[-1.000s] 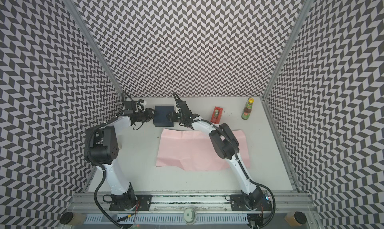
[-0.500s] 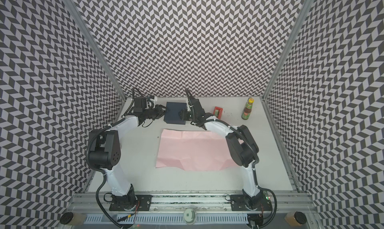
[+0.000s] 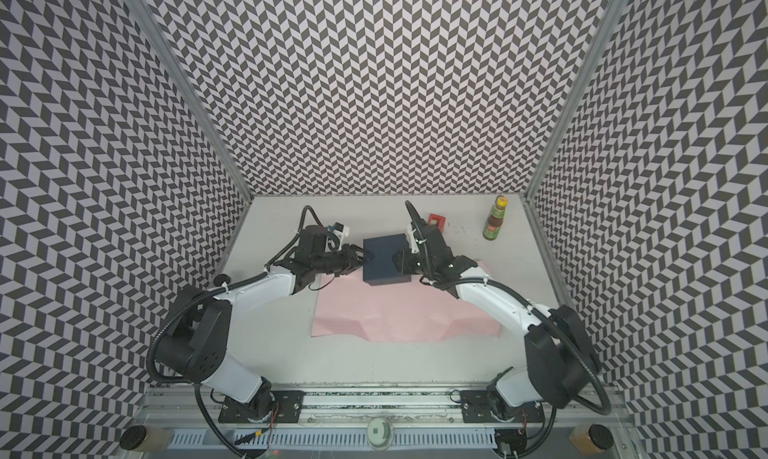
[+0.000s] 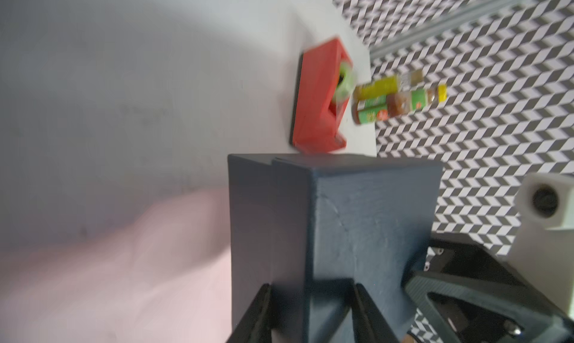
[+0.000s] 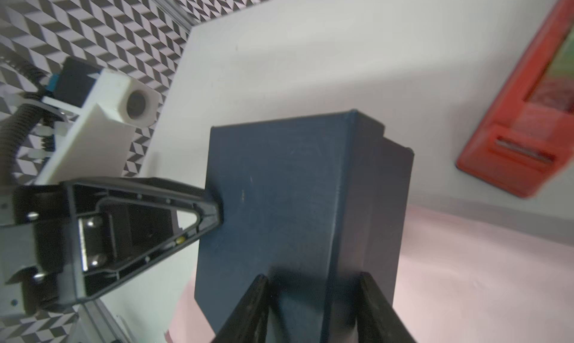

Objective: Wrap the gift box in paper
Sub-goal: 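Lift the navy box with both grippers and carry it onto the pink paper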

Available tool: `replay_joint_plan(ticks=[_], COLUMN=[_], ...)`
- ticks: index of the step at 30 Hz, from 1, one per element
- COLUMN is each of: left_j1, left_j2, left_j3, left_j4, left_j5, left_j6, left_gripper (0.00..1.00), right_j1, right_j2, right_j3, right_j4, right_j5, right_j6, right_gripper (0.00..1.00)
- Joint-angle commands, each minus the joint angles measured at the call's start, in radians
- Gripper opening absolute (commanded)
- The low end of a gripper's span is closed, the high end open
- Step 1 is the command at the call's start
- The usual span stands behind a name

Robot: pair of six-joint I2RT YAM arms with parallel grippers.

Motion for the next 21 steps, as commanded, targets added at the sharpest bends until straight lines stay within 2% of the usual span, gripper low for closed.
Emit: replay_joint_plan(ticks=[1, 6, 13, 21], left_j1=[-0.146, -0.193, -0.187, -0.174], left_j2=[-0.025, 0.011, 0.072, 0.083], left_j3=[-0.010, -0.040, -0.015, 0.035], left_j4=[0.126, 0.135, 0.074, 0.059], left_j5=[0.157, 0.150, 0.135, 0.126], left_j6=[-0.067, -0.063, 0.022, 0.043], left_gripper=[0.41, 0.41, 0.44, 0.45], right_j1=[0.058, 0.058, 0.054, 0.046], right_j2=[-0.058, -0.072, -0.038, -0.038], right_j3=[-0.072, -0.152, -0.225, -0.241], right_j4=[0.142, 0.125, 0.172, 0.191], right_j5=[-0.141, -0.135, -0.081, -0.094], right_j6=[-0.015, -0.011, -0.008, -0.005], right_gripper=[0.44, 0.44, 0.44, 0.45])
